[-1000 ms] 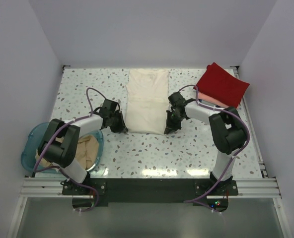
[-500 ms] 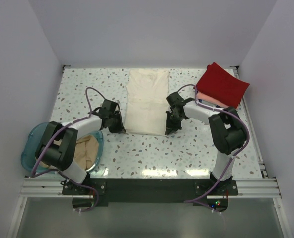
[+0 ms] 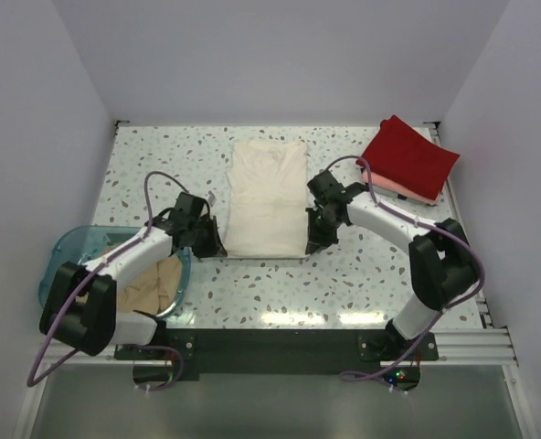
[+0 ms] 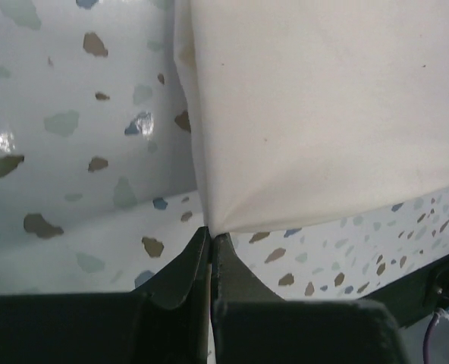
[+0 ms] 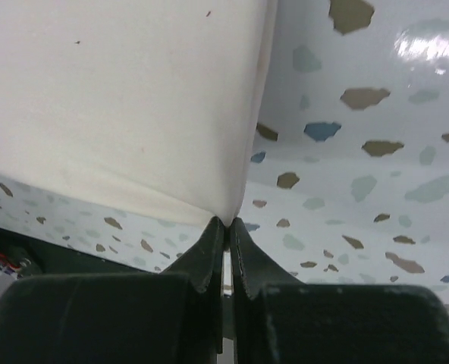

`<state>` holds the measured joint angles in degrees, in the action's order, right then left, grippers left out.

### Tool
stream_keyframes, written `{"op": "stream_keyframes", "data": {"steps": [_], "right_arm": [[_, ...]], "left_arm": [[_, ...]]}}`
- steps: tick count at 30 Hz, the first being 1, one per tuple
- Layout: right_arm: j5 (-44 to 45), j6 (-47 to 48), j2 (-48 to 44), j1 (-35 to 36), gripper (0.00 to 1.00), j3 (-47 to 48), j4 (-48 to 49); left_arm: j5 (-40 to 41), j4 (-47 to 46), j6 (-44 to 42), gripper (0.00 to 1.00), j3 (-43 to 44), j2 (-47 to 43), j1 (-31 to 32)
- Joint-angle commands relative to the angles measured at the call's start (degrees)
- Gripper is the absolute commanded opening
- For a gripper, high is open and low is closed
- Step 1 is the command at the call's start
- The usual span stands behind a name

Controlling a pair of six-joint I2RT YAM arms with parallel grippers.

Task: Fold and stack the t-shirts
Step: Fold the tshirt

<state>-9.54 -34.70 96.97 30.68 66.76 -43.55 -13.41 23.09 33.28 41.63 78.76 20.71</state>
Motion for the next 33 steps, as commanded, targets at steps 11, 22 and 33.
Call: {"op": "stream_keyframes", "data": {"steps": [11,22,33], "right_arm": [[4.62,-9.33,-23.03,8.43,0.0,-5.94,-17.96],[14.0,-13.56,-27.19,10.19,0.0,4.86,-23.86],[17.8,-10.04,-19.46,4.93,0.0,9.87,-15.78]], "left_arm": [[-3.46,28.39,0.64,0.0,0.38,-27.32,0.82],[-2.59,32.12,4.43,0.0,14.18,-29.81,1.09],[0.49,20.33,3.81,0.0,15.85,-19.35,0.91]]}}
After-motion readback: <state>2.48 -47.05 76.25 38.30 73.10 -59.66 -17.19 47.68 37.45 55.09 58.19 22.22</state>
